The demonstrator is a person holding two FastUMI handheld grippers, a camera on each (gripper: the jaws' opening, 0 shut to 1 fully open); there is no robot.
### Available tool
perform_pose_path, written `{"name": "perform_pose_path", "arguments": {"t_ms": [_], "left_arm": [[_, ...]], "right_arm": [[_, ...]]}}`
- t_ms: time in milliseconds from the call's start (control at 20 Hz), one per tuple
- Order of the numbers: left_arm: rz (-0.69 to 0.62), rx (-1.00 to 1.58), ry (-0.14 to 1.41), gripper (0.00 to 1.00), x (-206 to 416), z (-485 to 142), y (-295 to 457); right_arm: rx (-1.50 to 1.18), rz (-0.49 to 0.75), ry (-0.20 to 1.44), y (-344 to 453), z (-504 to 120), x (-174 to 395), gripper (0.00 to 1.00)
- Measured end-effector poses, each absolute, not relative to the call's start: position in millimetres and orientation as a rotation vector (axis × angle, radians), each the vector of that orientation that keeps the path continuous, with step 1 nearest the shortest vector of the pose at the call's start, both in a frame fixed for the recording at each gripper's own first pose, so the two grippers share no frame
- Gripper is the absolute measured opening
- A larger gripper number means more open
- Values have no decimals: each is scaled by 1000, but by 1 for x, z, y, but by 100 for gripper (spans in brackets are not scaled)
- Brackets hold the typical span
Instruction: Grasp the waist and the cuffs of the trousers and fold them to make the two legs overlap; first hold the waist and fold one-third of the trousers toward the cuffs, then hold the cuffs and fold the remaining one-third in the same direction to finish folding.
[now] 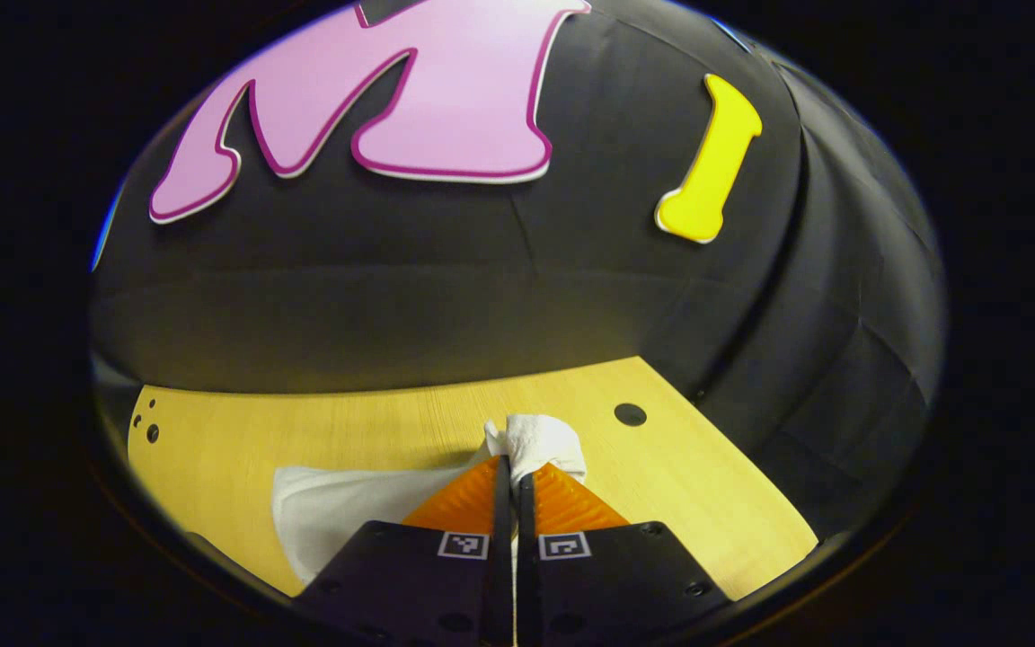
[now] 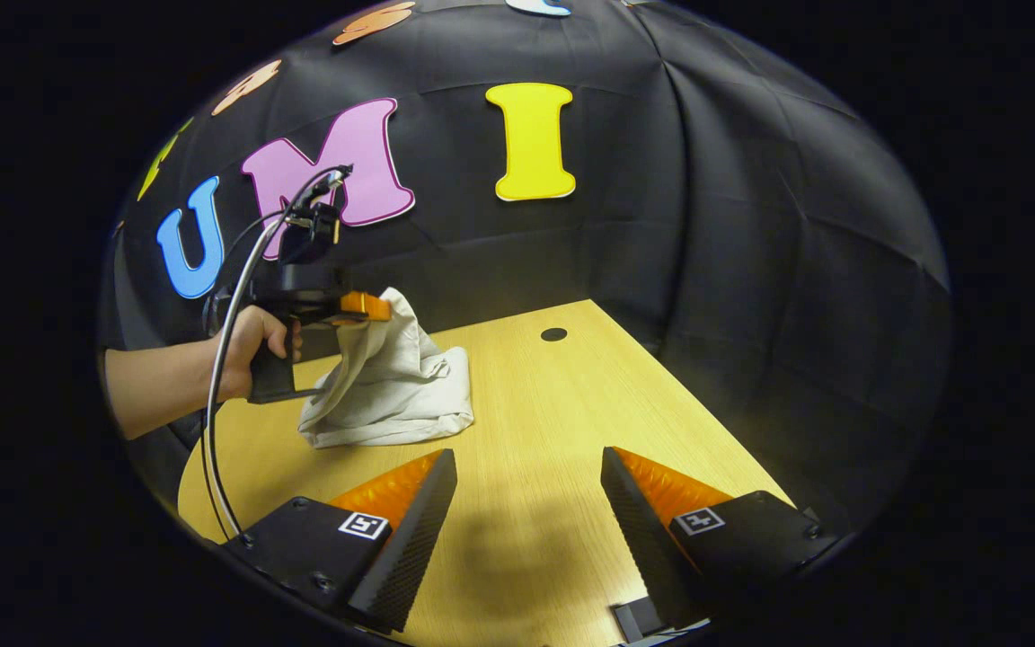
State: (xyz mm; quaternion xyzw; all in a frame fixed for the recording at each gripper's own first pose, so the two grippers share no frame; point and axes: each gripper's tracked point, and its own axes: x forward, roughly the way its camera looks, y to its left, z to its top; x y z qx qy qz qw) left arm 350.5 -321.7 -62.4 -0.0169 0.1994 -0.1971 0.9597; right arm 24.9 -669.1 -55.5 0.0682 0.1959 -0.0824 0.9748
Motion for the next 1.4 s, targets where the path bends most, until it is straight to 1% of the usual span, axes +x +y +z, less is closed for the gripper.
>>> {"name": "perform_pose_path", "arguments": {"t_ms": [100, 150, 200, 250, 300, 350, 400, 550, 750, 1000, 1150, 1250, 1300, 1400], "left_arm": [[-417, -57, 427, 12, 342, -77, -332], [-432, -66, 442, 17, 336, -83, -334], [-445, -67, 462, 23, 328, -89, -332], [-452, -64, 478, 32, 322, -95, -330], [-452, -64, 483, 31, 315, -98, -325], [-451, -68, 475, 58, 308, -96, -318], [-449, -78, 463, 51, 301, -93, -311], [-394, -89, 436, 96, 272, -84, -279], [-337, -105, 387, 96, 216, -64, -231], [-260, -170, 271, 96, 119, -28, -172], [-203, -142, 195, 96, 61, -16, -140], [-132, -128, 117, 96, 22, -16, -113], [-82, -113, 97, 96, 3, -23, -99], [-55, -96, 111, 96, -38, -46, -85]], "right_arm": [[139, -163, 404, -667, -59, 22, 99], [140, -158, 410, -665, -60, 21, 99], [138, -154, 420, -662, -63, 19, 99], [135, -151, 427, -660, -65, 16, 99], [136, -147, 432, -657, -65, 15, 99], [137, -139, 435, -654, -64, 15, 99], [135, -131, 439, -650, -64, 15, 99], [128, -104, 436, -635, -59, 20, 99], [117, -65, 390, -611, -35, 27, 99], [108, -12, 337, -575, 2, 28, 99], [106, 12, 292, -550, 25, 9, 99], [107, 36, 278, -532, 31, -13, 99], [103, 50, 277, -523, 31, -24, 99], [93, 75, 288, -509, 27, -49, 99]]}}
